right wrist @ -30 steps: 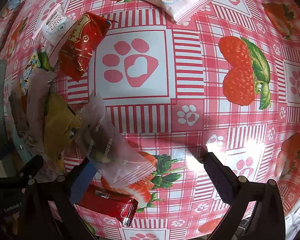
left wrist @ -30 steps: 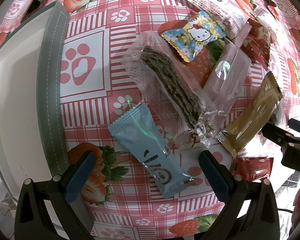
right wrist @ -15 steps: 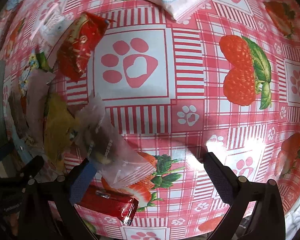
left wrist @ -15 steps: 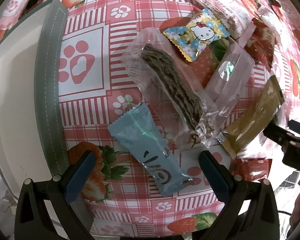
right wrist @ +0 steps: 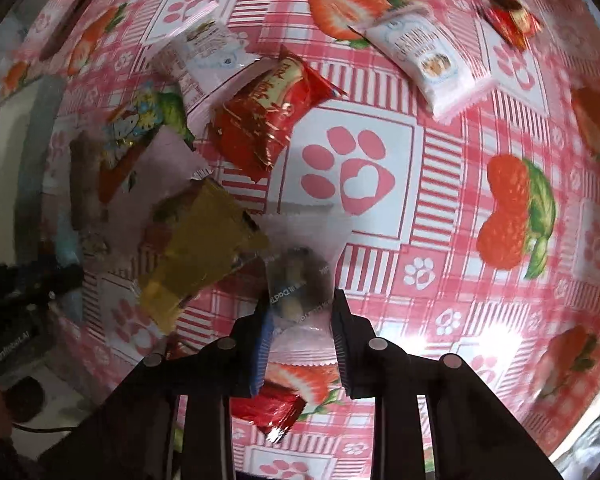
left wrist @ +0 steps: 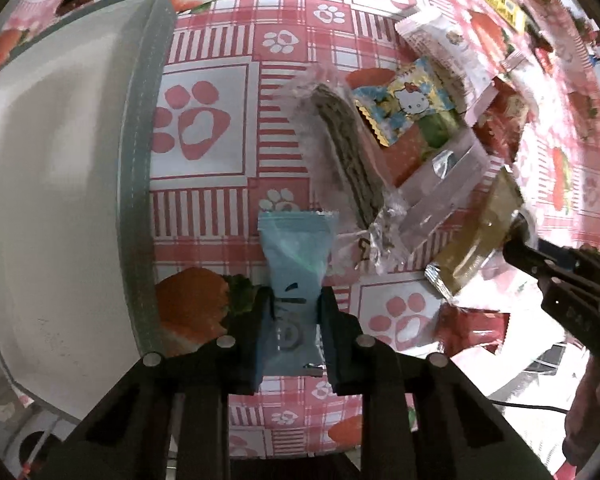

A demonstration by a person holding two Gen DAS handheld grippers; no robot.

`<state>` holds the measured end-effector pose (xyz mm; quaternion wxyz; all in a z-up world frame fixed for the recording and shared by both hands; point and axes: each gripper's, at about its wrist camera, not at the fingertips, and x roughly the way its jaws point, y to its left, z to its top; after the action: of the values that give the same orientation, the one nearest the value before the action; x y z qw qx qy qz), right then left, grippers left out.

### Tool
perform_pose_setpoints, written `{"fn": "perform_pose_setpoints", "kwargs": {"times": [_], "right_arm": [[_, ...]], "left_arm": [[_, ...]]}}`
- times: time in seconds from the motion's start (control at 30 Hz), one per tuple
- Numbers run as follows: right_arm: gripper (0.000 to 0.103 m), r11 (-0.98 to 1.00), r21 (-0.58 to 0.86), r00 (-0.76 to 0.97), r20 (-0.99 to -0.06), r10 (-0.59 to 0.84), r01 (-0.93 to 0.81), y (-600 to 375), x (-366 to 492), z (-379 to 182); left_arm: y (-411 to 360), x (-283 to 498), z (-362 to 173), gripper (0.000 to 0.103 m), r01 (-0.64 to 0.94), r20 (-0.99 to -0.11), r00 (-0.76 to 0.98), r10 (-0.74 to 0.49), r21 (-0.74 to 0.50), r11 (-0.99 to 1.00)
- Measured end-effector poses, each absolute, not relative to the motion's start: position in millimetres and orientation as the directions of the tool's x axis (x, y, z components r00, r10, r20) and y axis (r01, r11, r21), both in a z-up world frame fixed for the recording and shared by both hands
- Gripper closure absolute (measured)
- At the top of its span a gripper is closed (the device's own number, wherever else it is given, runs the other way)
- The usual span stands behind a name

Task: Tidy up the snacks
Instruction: 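Close the left gripper on the light blue snack bar, then carry the blue bar into the white tray and open the left gripper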

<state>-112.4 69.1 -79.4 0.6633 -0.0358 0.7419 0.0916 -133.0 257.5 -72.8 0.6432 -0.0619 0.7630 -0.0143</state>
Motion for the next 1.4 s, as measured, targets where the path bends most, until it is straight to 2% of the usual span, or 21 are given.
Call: {"fn": "perform_pose_setpoints", "kwargs": {"times": [0.27, 0.6, 1.0, 1.17, 1.4], "right_arm": [[0.074, 0.977, 0.211, -0.139, -0.968, 0.211, 0.017, 18.1, -104.3, -58.3], [0.074, 0.968, 0.249, -0.123, -0.96, 0.252, 0.043, 8.8, -111.4, -26.0], [0.074, 0.94, 0.29, -0.11, -0.956, 0.274, -0.18, 106.7, -105.0, 5.6], [0.074, 0.901, 0.308, -0.129, -0.951, 0.282, -0.304, 167.9, -106.6, 7.2], [0.074, 0.831, 0.339, -0.172, -0.941, 0.293, -0.441, 268.0, -106.6, 4.0]], "left_arm": [[263.7, -129.0, -47.0, 0.077, -0.012, -0.982, -0.127, -0.138, -0.137, 0.99], [286.5, -122.0, -0.6, 0.077, 0.034, -0.988, -0.022, -0.151, -0.152, 0.988], [325.8, -150.3, 25.2, 0.077, -0.055, -0.98, 0.101, -0.169, -0.175, 0.983], [366.9, -161.3, 29.0, 0.077, -0.146, -0.982, 0.127, -0.143, -0.161, 0.976], [421.5, -181.6, 12.7, 0.077, -0.25, -0.993, 0.098, -0.058, -0.081, 0.965]]}}
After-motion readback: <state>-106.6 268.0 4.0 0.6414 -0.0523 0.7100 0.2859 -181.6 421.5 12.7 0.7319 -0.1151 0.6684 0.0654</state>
